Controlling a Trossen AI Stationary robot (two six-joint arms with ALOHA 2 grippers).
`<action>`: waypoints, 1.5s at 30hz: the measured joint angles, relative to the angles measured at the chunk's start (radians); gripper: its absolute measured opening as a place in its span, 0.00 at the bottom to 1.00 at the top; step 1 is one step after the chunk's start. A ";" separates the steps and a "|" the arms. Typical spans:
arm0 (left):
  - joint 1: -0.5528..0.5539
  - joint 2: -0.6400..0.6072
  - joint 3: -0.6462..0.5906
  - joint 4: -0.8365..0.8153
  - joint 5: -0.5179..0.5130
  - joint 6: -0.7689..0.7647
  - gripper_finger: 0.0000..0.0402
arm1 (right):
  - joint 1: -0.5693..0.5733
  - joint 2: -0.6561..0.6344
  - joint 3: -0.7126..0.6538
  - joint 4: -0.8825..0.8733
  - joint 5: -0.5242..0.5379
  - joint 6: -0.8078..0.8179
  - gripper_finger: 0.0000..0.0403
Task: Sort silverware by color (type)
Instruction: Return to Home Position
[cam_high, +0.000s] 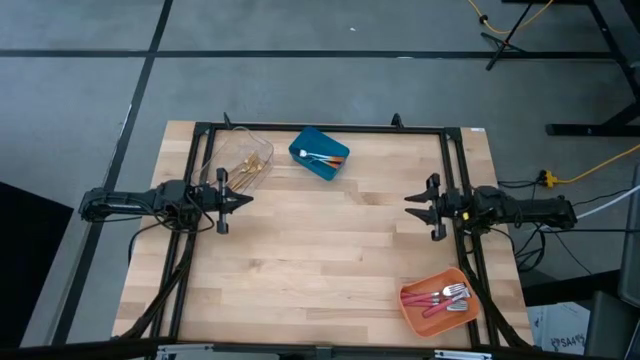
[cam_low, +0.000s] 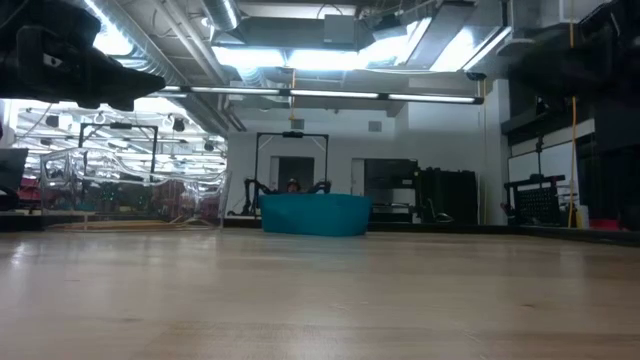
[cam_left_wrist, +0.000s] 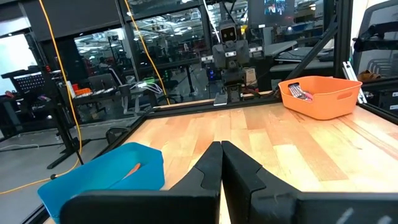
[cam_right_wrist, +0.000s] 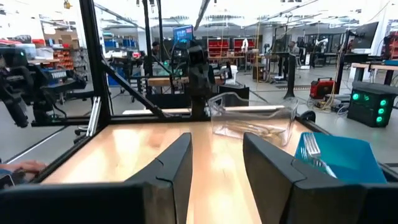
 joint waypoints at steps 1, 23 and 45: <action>0.000 0.000 0.000 0.000 0.000 0.000 0.00 | 0.000 0.001 -0.017 0.014 0.000 0.002 0.33; 0.000 0.000 0.000 0.000 0.000 0.000 0.00 | 0.000 0.001 -0.034 0.030 0.000 0.004 0.33; 0.000 0.000 0.000 0.000 0.000 0.000 0.00 | 0.000 0.001 -0.034 0.030 0.000 0.005 0.33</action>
